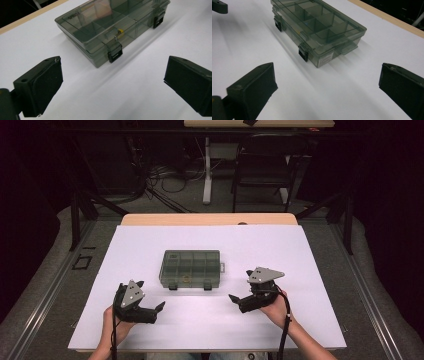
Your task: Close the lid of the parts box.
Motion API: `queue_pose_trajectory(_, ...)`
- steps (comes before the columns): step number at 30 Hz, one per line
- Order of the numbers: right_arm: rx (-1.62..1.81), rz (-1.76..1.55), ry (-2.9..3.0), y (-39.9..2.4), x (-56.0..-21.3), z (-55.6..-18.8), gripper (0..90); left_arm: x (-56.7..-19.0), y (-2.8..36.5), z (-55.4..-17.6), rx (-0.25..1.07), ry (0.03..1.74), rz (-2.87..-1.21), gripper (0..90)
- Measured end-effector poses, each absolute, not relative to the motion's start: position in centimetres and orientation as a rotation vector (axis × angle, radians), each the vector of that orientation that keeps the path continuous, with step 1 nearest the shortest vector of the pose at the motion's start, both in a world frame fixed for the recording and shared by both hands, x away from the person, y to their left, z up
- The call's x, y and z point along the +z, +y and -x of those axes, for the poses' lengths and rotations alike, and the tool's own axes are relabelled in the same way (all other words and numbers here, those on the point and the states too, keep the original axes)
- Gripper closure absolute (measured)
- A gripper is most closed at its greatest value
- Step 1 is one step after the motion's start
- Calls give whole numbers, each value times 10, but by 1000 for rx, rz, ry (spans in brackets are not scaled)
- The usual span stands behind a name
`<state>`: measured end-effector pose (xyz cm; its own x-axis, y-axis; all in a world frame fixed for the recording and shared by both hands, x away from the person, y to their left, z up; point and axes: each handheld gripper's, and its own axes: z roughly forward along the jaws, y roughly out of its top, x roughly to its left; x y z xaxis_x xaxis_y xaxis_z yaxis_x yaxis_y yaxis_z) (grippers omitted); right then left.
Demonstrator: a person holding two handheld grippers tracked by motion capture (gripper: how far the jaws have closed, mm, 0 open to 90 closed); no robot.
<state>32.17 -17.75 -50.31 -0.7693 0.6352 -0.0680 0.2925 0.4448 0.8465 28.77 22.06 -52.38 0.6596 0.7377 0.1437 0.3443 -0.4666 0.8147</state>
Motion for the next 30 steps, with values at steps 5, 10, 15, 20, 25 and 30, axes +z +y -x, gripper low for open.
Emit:
queue_pose_trajectory(5, 1260, -795, 2310, -185, -506, -315, 2, -526, 222, -283, 622, 835, -2075, 7)
queue_pose_trajectory(10, 1258, -793, 2301, -193, -509, -307, 1, -528, 223, -279, 626, 829, -2067, 5)
queue_pose_trajectory(15, 1264, -798, 2289, -201, -512, -299, 0, -531, 222, -275, 617, 822, -2068, 4)
queue_pose_trajectory(20, 1274, -796, 2274, -207, -515, -291, 0, -533, 225, -270, 610, 823, -2068, 4)
queue_pose_trajectory(25, 1268, -810, 2252, -214, -517, -283, 0, -535, 229, -266, 610, 832, -2051, 3)
queue_pose_trajectory(30, 1274, -826, 2228, -221, -521, -278, 0, -537, 231, -262, 612, 827, -2040, 3)
